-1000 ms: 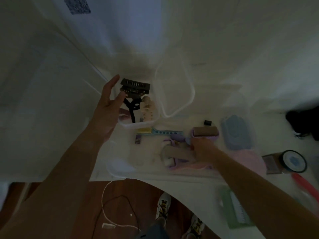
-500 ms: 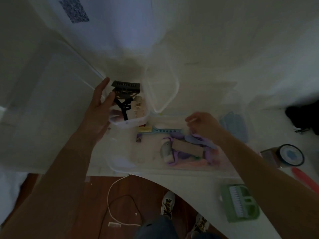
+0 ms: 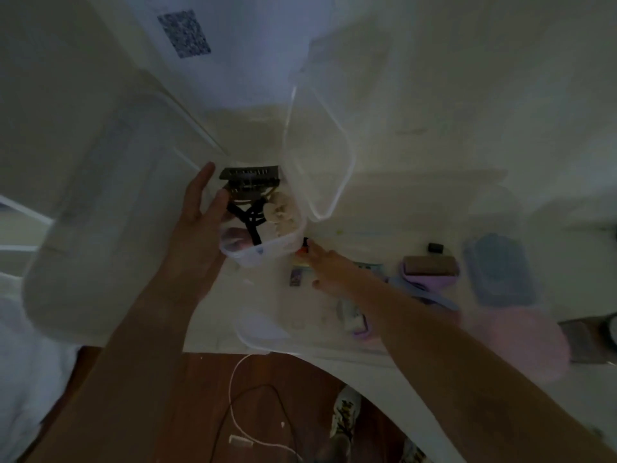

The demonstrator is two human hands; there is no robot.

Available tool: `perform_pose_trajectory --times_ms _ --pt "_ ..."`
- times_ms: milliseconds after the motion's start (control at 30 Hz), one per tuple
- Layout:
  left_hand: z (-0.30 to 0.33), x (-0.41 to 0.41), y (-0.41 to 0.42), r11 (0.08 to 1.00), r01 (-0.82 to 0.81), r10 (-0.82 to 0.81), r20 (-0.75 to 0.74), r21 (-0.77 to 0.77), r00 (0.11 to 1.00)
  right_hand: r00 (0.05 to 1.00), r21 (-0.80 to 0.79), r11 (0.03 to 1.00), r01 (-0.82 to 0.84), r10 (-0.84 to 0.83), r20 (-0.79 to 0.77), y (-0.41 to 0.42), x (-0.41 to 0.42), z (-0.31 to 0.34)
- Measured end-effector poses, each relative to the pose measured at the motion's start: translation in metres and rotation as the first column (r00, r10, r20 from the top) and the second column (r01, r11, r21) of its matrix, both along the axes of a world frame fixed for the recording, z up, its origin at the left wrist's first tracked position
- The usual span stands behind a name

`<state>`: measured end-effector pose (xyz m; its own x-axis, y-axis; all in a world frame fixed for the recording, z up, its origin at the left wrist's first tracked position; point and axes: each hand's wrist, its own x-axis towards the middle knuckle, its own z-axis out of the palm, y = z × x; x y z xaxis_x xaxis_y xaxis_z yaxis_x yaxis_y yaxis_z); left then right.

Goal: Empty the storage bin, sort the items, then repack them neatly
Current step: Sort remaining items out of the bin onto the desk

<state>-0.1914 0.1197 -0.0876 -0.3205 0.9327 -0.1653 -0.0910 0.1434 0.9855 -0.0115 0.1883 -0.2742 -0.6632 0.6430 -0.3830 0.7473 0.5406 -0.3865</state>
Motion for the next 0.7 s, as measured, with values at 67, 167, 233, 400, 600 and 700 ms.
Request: perform_pose_trajectory --times_ms 67,167,233,400,600,700 --pt "-0.001 -0.003 -0.002 1.000 0.004 -0.004 -0.011 -0.003 1.000 0.996 0.044 0.998 -0.042 0.038 0.082 -0.003 -0.002 -0.002" --pt "0.000 -0.006 -0.006 1.000 0.016 -0.016 -0.016 0.002 1.000 0.989 0.068 0.997 -0.045 0.035 0.144 -0.007 0.006 -0.001" --pt "0.002 -0.005 -0.008 1.000 0.024 -0.024 -0.013 0.003 1.000 0.990 0.017 1.000 0.021 -0.024 0.138 -0.008 0.018 0.005" --pt "0.001 0.011 -0.015 0.998 0.066 -0.066 -0.045 0.002 0.997 0.980 -0.162 0.969 0.186 -0.195 -0.044 -0.023 0.054 0.049" --pt "0.016 0.072 -0.026 0.972 0.235 -0.232 -0.116 0.014 0.966 -0.051 -0.928 0.339 0.155 -0.935 -0.350 -0.064 0.126 0.169" --pt "0.024 0.123 -0.034 0.936 0.352 -0.345 -0.171 0.013 0.923 -0.103 -0.892 0.437 0.112 -0.888 -0.448 -0.107 0.171 0.207"
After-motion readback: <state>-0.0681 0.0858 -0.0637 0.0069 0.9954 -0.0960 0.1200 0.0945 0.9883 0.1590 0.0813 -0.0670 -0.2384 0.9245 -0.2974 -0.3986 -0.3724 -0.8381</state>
